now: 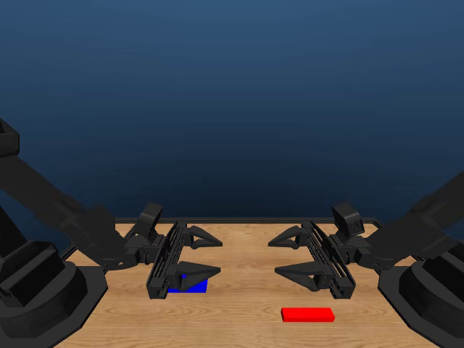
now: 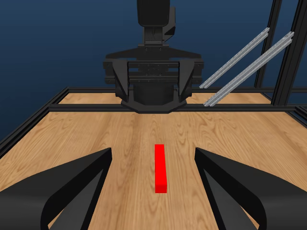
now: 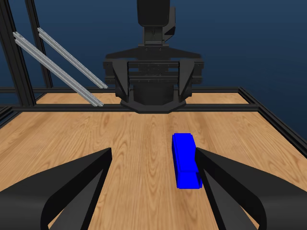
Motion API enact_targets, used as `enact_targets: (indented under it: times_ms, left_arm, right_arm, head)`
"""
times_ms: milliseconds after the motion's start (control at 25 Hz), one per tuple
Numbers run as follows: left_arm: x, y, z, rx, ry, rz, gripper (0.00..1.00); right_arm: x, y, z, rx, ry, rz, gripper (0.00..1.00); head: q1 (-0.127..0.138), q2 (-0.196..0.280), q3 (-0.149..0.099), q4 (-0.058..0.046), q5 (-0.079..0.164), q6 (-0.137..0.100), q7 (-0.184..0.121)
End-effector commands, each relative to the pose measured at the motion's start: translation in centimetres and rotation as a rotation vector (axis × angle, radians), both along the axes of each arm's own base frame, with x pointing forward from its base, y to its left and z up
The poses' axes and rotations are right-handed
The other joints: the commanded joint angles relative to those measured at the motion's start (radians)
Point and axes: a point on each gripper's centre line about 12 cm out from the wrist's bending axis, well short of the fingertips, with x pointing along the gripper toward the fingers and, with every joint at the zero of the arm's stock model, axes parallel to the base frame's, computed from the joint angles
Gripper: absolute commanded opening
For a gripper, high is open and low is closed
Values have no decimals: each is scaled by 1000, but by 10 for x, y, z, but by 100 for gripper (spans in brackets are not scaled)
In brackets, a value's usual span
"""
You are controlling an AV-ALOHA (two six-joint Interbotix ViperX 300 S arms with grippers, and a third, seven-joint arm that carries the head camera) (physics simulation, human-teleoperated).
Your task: Insert peg into socket
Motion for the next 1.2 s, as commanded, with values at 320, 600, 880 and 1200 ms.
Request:
enact_targets:
  times_ms: [320, 600, 880, 1200]
  left_arm:
    - [-7, -11, 20, -132, -192, -14, 100]
    - [-25, 23, -27, -206, 124, 158, 100]
    - [-43, 43, -57, -249, 382, 248, 100]
    - [-43, 51, -94, -316, 542, 277, 100]
  right_arm:
    - [-6, 13, 9, 133, 82, -25, 100]
    - [2, 17, 0, 141, 129, -9, 100]
    - [6, 22, 2, 128, 128, 21, 100]
    - [-9, 37, 3, 151, 147, 57, 100]
  head:
    - [-10, 49, -102, 0, 257, 12, -6]
    - [-15, 152, -149, 4, 243, 30, 25]
    - [-30, 264, -212, 11, 222, 65, 65]
    - [-48, 330, -256, 11, 216, 81, 57]
